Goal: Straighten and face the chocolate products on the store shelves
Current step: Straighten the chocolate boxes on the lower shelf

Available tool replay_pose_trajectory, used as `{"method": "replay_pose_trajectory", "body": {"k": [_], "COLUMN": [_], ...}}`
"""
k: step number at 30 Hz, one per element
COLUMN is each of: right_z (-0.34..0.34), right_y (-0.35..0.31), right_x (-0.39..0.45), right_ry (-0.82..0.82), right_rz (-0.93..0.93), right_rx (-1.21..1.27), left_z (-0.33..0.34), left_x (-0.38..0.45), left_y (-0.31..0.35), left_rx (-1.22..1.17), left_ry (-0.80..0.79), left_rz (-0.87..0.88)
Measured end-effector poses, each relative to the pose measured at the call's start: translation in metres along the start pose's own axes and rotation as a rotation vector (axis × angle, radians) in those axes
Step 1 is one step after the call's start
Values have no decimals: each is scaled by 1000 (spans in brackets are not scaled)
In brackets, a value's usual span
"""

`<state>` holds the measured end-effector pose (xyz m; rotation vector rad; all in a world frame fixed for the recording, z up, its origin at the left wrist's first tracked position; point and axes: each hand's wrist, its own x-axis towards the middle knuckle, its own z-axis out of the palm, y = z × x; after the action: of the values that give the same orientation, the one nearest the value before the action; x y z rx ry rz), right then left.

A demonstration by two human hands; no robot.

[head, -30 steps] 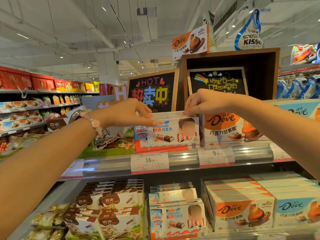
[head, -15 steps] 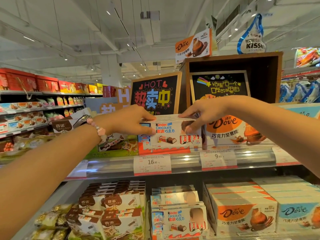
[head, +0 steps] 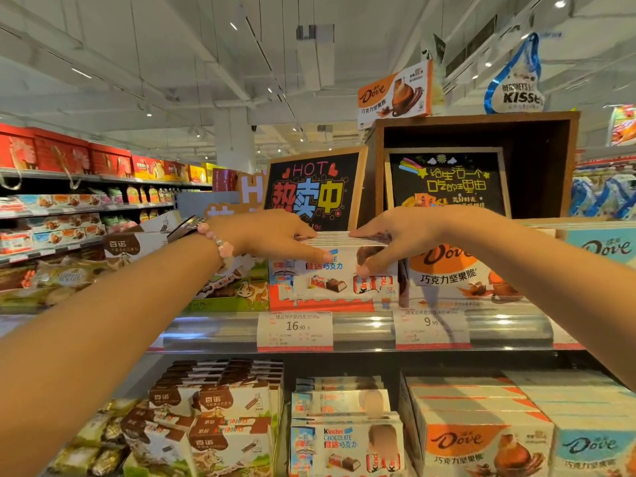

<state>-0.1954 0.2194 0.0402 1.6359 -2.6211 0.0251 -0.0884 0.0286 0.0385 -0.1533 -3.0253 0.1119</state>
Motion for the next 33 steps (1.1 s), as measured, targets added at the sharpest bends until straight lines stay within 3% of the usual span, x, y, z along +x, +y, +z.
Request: {"method": "replay_pose_trajectory", "body": {"k": [4,7,11,16,22,29,33], "right_z": [-8,-14,-10,-1,3,21,21], "right_y": [-6,-15,-26,-49,-80,-108,-112], "right_x": [1,3,11,29,60,91,90], "right_ry": [-111,-133,143,290,372,300,302], "right_rz": [12,68,-9,-132,-192,-81,-41], "right_rx": [-11,-36,-8,81,286,168,254], "left_z": [1,1,-4,-12,-17,-6,-8], "left_x": [-3,-9,-28,-54,-84,-92,-90], "left_y": [2,4,-12,-56,-101,-128,-134], "left_rx": [-6,7,-150,-171,-151,-106,-121], "left_ry": [-40,41,319,381,219,144,99], "left_rz": [-25,-39,-90,-169,-137,58,76]}}
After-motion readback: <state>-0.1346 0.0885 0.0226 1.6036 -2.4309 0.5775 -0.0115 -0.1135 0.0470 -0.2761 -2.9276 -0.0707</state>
